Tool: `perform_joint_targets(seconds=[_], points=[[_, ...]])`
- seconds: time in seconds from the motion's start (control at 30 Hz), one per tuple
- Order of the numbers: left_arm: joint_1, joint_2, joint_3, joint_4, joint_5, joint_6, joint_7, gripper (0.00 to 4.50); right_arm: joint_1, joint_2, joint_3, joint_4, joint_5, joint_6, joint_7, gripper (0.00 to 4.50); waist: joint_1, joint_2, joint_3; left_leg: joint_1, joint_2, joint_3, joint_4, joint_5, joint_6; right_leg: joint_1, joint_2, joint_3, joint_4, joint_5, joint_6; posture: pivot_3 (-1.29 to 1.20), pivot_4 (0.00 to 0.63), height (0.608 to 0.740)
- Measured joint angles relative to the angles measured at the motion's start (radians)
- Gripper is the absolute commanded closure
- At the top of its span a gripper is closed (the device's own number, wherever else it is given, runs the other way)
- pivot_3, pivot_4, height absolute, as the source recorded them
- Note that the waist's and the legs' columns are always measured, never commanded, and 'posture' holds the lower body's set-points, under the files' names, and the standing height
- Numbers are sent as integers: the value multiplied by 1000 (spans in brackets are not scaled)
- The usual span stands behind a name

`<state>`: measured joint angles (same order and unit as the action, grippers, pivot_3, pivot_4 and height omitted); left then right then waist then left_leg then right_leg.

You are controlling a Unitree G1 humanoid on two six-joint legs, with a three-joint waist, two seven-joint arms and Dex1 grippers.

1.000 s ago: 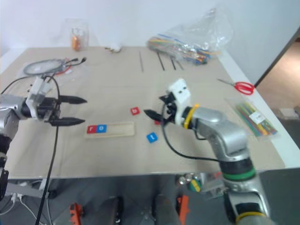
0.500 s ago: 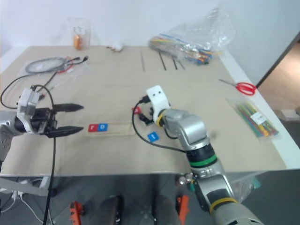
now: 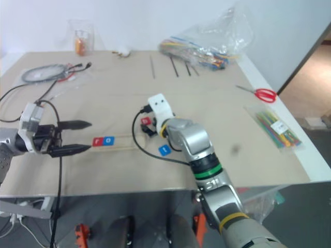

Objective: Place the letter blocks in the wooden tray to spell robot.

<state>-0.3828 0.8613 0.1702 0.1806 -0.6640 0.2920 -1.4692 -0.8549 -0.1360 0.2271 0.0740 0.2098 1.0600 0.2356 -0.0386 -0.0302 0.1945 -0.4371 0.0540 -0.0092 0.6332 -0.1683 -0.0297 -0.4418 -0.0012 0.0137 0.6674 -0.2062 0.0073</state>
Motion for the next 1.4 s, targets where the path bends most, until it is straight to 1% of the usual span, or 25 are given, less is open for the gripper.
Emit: perform_joint_targets(seconds=[0.13, 0.33, 0.53, 0.9, 1.13, 1.17, 1.33, 1.37, 1.4], points=[[11, 0, 0, 0, 7, 0, 0, 45, -21, -9, -10, 12, -6, -10, 12, 0, -1, 0, 0, 0, 0, 0, 0, 0, 0, 0, 0, 0, 0, 0, 0, 0, 150, 740], [18, 0, 9, -8, 5, 15, 4, 45, -23, 32, 9, 58, -30, -34, 17, 0, -7, 0, 0, 0, 1, 1, -1, 0, 0, -1, 1, 1, 0, 0, 0, 0, 150, 740], [20, 0, 59, -21, -22, 51, 15, 45, -27, 61, 8, 132, -60, -76, 16, 0, -7, 0, 0, 0, 2, 1, -1, 0, 0, -1, 1, 1, 0, 0, -1, 0, 150, 740], [41, -19, 61, -46, -15, 60, 23, 45, -64, 141, -4, 256, -106, -146, -24, 0, -7, 0, 0, 0, 3, 1, -2, 0, 0, -1, 3, 1, 0, 0, -1, 0, 150, 740], [45, -20, 61, -46, -2, 58, 22, 45, -65, 145, -7, 284, -121, -171, -25, 0, -8, 0, 0, 0, 3, 1, -2, 0, 0, -2, 3, 1, 0, 0, -1, 0, 150, 740], [46, -20, 61, -46, 0, 58, 23, 0, -66, 145, -8, 289, -126, -177, -26, 558, -8, 0, 0, 0, 3, 1, -2, 0, 0, -2, 3, 1, 0, 0, -1, 0, 150, 740], [56, -22, 61, -46, 8, 57, 25, 0, -89, 144, -30, 347, -142, -213, -45, 2225, -8, 0, 0, 0, 3, 1, -2, 0, 0, -2, 3, 1, 0, 1, -2, 0, 150, 740], [58, -22, 61, -46, 10, 56, 26, 0, -94, 145, -37, 362, -146, -223, -49, 2644, -8, 0, 0, 0, 3, 1, -2, 0, 0, -2, 3, 1, 0, 1, -2, 0, 150, 740], [59, -22, 61, -46, 11, 56, 28, 0, -100, 145, -40, 375, -147, -232, -51, 2912, -8, 0, 0, 0, 3, 1, -2, 0, 0, -2, 3, 1, 0, 1, -2, 0, 150, 740]])
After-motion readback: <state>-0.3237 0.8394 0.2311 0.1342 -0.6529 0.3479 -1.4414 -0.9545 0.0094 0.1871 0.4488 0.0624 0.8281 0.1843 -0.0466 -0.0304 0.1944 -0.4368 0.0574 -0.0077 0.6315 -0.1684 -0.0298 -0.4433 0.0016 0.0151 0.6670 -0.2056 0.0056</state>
